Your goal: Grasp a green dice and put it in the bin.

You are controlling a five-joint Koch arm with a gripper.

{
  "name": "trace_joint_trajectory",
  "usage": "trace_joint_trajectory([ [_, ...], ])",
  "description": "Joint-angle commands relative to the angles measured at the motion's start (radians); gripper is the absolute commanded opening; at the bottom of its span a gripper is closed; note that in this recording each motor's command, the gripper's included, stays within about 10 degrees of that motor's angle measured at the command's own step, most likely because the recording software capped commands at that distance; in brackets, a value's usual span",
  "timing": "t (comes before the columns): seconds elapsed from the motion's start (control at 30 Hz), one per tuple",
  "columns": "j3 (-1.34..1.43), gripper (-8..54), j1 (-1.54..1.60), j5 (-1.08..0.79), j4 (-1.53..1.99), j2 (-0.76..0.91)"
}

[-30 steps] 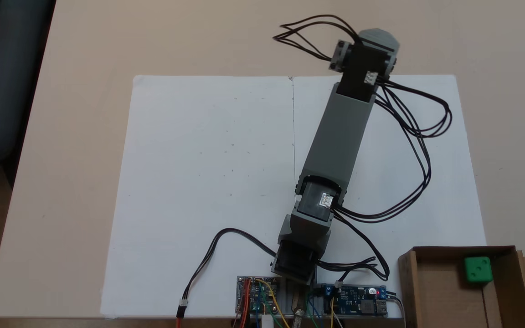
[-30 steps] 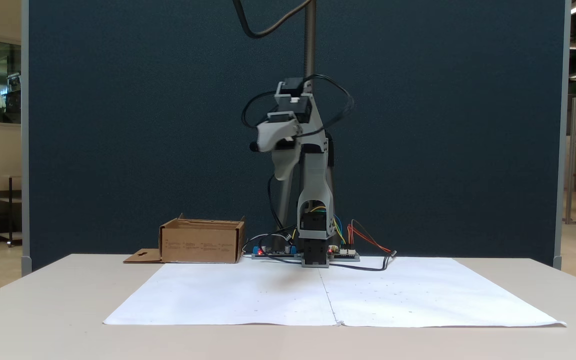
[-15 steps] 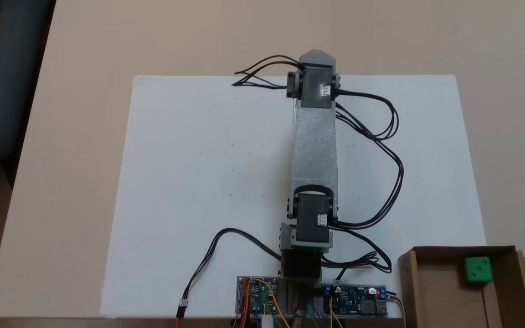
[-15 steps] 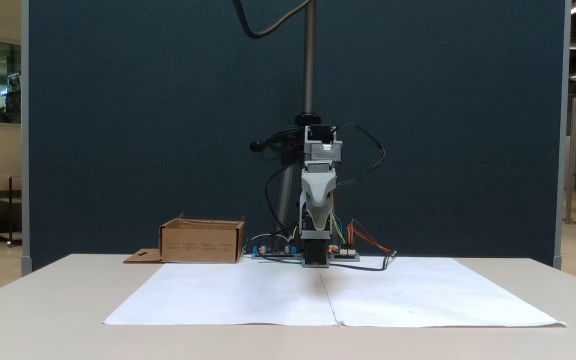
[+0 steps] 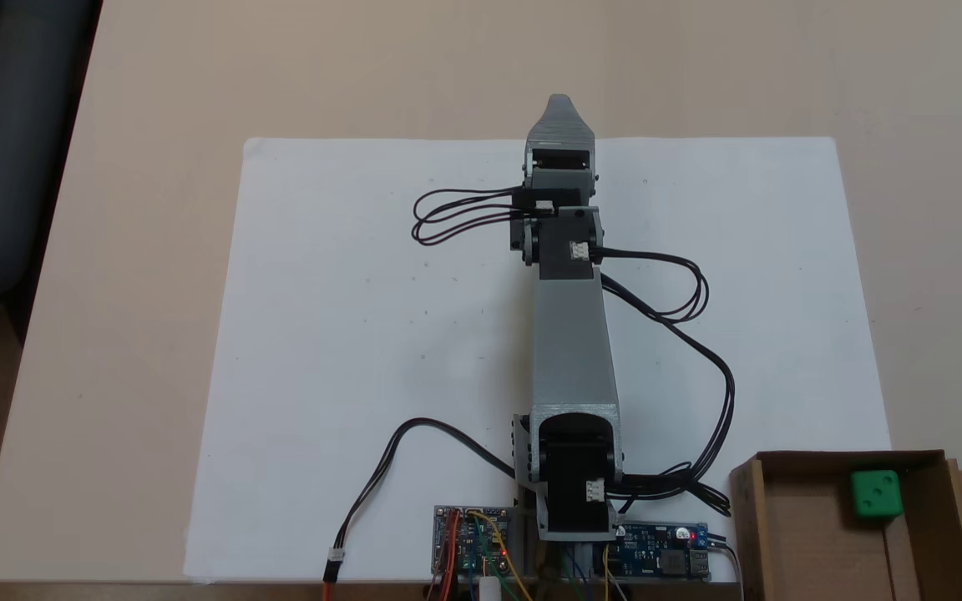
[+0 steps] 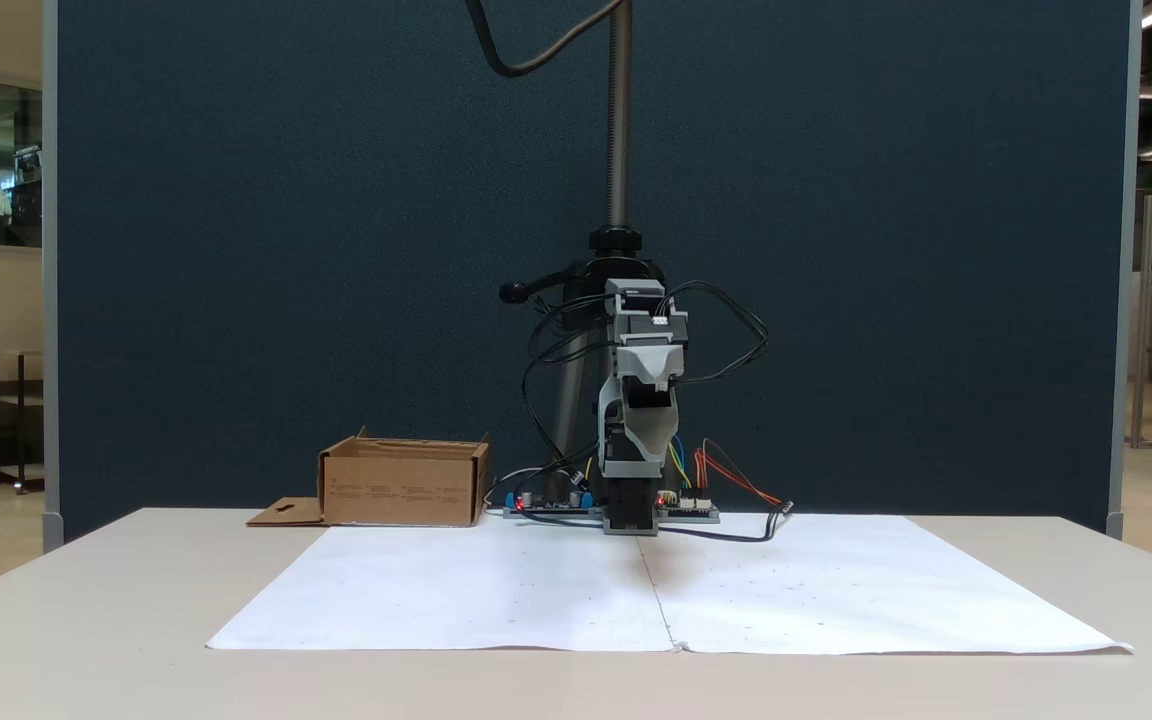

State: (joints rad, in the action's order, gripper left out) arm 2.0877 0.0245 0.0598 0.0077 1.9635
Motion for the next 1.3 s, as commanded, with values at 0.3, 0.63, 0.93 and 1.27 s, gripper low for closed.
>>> trace_joint_trajectory([
  [0.3, 0.190, 42.2, 0.029, -0.046, -0.460, 0.167],
  [0.63, 0.413, 42.3, -0.028, -0.040, -0.762, 0.331],
  [0.93, 0.588, 42.4, -0.043, -0.040, -1.041, 0.407],
  [1.27, 0.811, 42.5, -0.044, -0.044, -1.345, 0.411],
])
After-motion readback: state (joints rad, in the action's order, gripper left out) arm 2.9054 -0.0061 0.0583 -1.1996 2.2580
